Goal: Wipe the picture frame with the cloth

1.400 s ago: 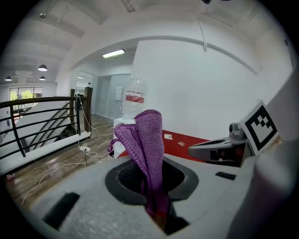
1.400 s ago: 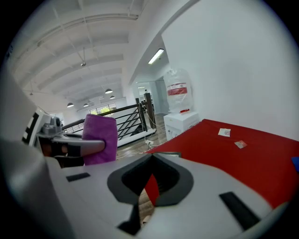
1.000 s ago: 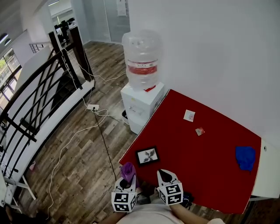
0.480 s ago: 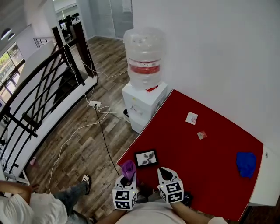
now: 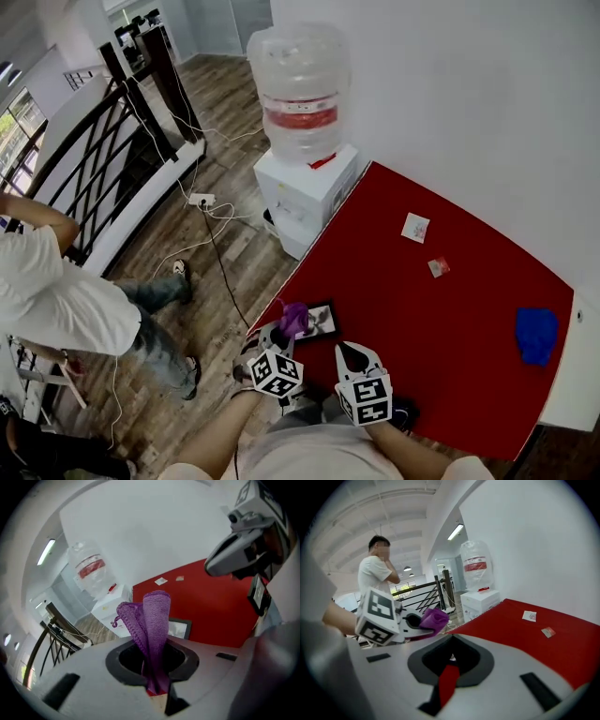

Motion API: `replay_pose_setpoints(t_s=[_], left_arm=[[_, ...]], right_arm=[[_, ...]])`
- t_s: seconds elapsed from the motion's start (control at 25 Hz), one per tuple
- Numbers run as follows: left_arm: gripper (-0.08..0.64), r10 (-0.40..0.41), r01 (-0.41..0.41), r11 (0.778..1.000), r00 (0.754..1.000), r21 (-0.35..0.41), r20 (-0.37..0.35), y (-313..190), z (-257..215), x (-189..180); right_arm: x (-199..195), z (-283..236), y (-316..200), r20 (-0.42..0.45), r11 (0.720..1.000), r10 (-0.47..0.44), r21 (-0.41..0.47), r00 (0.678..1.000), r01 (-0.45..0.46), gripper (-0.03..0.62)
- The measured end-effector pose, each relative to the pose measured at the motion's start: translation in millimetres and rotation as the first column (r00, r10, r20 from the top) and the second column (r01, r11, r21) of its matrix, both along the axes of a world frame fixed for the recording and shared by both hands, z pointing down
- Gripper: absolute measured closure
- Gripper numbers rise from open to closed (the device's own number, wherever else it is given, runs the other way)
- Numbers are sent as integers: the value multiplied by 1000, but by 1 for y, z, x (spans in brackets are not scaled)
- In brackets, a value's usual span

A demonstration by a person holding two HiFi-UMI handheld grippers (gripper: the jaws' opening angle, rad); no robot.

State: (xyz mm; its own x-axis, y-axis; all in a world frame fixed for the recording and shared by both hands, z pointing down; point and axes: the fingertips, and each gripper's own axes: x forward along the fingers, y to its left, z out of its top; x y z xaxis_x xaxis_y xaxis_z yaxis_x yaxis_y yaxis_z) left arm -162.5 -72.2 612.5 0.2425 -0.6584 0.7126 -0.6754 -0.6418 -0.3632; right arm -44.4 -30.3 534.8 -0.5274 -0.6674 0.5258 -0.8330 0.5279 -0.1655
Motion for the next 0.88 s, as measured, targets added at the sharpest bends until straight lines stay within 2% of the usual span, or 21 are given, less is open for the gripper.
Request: replay_pose_setpoints(t_s=[0.08,0.16,0.28,0.4,0.52,0.88], left_arm=[[497,63,-60,997,994,-39,90,-15,22,-2],[499,130,-118,990,977,-84,171,-26,42,-3],[499,202,-171,974,950,-146,239,-37,65,-3],[499,246,-200,963,928,-183,279,-38,83,-2],[499,259,-205,958,919,-200,298,-36,97,-1],[499,316,-258,944,886,-205,340,-14,102,11]], right_arm=[[-1,5,3,0,1000,-5,-11,1000,5,589],[-1,9,6,-1,1000,-8,-22,1000,8,588],[1,14,10,6,999,-1,-39,1000,1,589],[6,20,13,12,998,11,-55,1000,-11,588],[10,27,15,12,997,17,-70,1000,-17,589],[13,39,22,19,995,21,-101,1000,-19,588]])
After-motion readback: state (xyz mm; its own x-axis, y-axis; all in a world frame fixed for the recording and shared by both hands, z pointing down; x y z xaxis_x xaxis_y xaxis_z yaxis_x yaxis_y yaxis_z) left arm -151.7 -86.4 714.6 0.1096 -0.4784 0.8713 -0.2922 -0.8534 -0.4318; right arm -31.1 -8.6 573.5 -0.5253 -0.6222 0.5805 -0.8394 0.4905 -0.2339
